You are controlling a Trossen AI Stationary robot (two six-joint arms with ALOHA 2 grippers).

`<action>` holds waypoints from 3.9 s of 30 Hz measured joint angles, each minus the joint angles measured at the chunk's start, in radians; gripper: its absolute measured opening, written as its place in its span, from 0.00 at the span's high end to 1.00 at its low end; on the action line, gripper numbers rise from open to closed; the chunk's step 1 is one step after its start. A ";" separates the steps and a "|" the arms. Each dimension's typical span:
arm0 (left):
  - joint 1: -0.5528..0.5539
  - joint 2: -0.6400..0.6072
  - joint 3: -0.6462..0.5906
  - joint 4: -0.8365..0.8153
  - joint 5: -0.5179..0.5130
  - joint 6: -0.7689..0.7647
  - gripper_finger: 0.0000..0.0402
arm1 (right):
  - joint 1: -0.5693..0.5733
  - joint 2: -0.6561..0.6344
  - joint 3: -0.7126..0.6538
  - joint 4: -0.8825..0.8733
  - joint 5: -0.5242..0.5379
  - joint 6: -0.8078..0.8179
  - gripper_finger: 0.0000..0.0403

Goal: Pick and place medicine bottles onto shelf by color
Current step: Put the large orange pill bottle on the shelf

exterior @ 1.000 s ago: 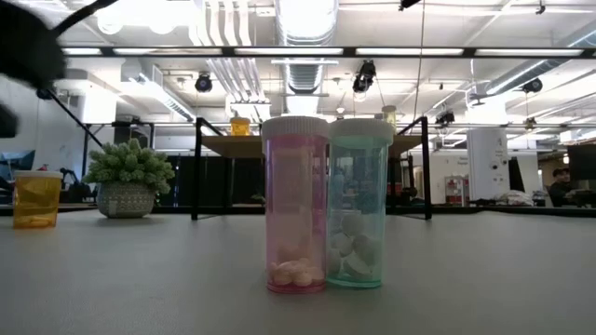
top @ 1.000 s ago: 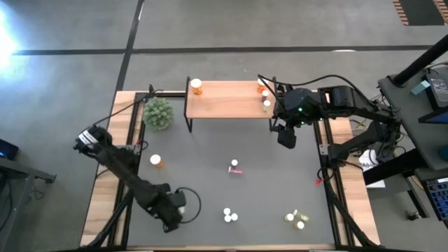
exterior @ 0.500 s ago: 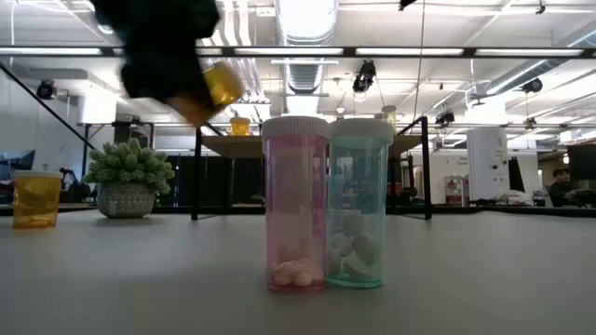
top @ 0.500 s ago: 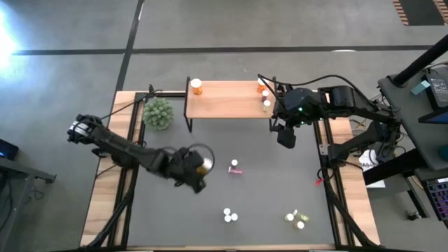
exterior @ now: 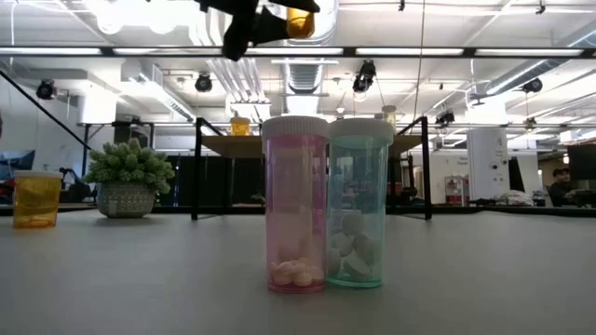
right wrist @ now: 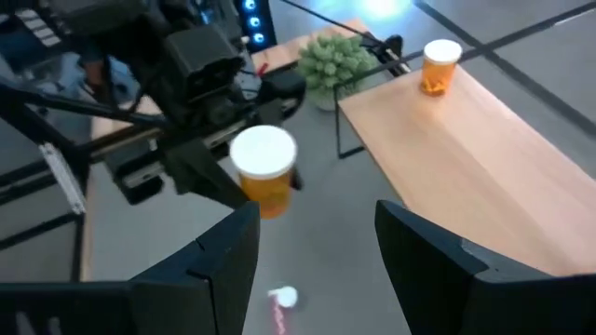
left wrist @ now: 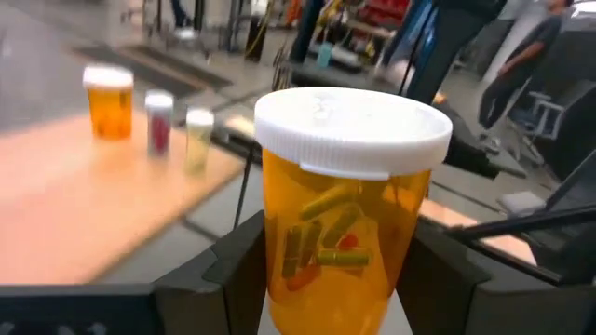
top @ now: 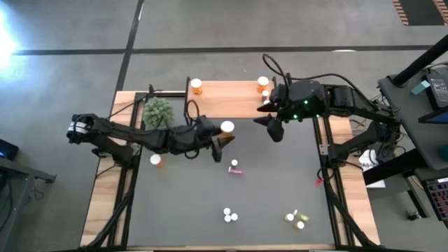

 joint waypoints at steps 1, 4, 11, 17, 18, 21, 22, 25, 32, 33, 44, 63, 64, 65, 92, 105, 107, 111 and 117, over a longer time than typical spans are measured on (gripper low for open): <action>0.007 0.000 0.004 0.004 0.011 0.017 0.55 | 0.000 0.001 0.000 0.000 -0.008 -0.001 0.49; 0.029 0.000 0.020 0.000 0.050 0.055 0.55 | 0.000 0.013 0.000 0.001 -0.011 -0.006 0.49; 0.075 0.000 0.055 -0.012 0.158 0.080 0.55 | 0.000 0.083 0.000 0.044 -0.098 -0.008 0.49; 0.083 0.001 0.056 -0.057 0.297 0.065 0.55 | 0.010 0.127 0.000 0.070 -0.217 -0.238 0.49; 0.083 0.001 0.056 -0.062 0.313 0.053 0.55 | 0.014 0.131 0.000 0.069 -0.219 -0.288 0.49; 0.086 0.001 0.056 -0.091 0.368 0.029 0.55 | 0.018 0.146 0.000 0.074 -0.221 -0.380 0.49; 0.087 0.001 0.056 -0.103 0.387 0.023 0.55 | 0.018 0.154 0.000 0.073 -0.221 -0.388 0.49; 0.087 0.001 0.055 -0.111 0.414 0.021 0.55 | 0.017 0.184 0.000 0.071 -0.220 -0.380 0.49; 0.087 0.001 0.051 -0.117 0.438 0.018 0.55 | 0.018 0.226 0.000 0.073 -0.218 -0.380 0.49; 0.087 0.001 0.051 -0.115 0.442 0.019 0.55 | 0.018 0.230 0.000 0.075 -0.219 -0.382 0.49; 0.085 0.000 0.050 -0.117 0.462 0.019 0.55 | 0.018 0.230 0.062 0.075 -0.212 -0.330 0.49; 0.083 0.002 0.048 -0.222 0.478 0.020 0.55 | 0.013 0.446 0.327 -0.179 -0.210 -0.248 0.27; 0.083 0.002 0.048 -0.222 0.478 0.020 0.55 | 0.013 0.457 0.349 -0.198 -0.210 -0.248 0.26; 0.082 0.002 0.048 -0.220 0.479 0.020 0.55 | 0.014 0.465 0.368 -0.214 -0.211 -0.248 0.26; 0.079 0.000 0.042 -0.221 0.477 0.022 0.55 | 0.016 0.544 0.405 -0.238 -0.295 -0.206 0.26; 0.077 0.000 0.040 -0.222 0.473 0.021 0.55 | 0.016 0.556 0.405 -0.249 -0.295 -0.196 0.44; 0.077 0.000 0.040 -0.220 0.473 0.006 0.55 | 0.016 0.556 0.405 -0.251 -0.296 -0.194 0.48; 0.077 0.000 0.040 -0.214 0.473 -0.009 0.55 | 0.016 0.555 0.406 -0.252 -0.298 -0.193 0.52; 0.077 0.000 0.040 -0.214 0.473 -0.031 0.53 | 0.016 0.554 0.406 -0.265 -0.295 -0.193 0.50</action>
